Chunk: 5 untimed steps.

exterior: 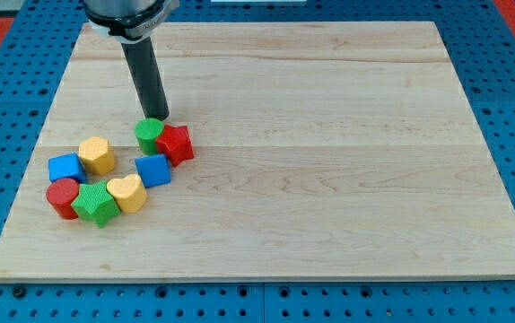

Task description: Separate red blocks from group of blocks

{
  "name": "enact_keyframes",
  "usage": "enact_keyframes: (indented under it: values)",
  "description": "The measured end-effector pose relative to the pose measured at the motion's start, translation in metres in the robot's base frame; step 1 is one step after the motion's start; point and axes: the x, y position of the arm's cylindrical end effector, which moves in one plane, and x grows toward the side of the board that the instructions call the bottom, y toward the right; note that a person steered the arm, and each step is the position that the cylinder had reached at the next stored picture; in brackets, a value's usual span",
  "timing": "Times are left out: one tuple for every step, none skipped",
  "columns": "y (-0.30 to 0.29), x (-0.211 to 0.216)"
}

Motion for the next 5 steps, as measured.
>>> enact_keyframes:
  values:
    - [-0.003, 0.000]
    - [-0.030, 0.003]
    - [-0.066, 0.013]
    - [-0.106, 0.038]
    - [-0.141, 0.045]
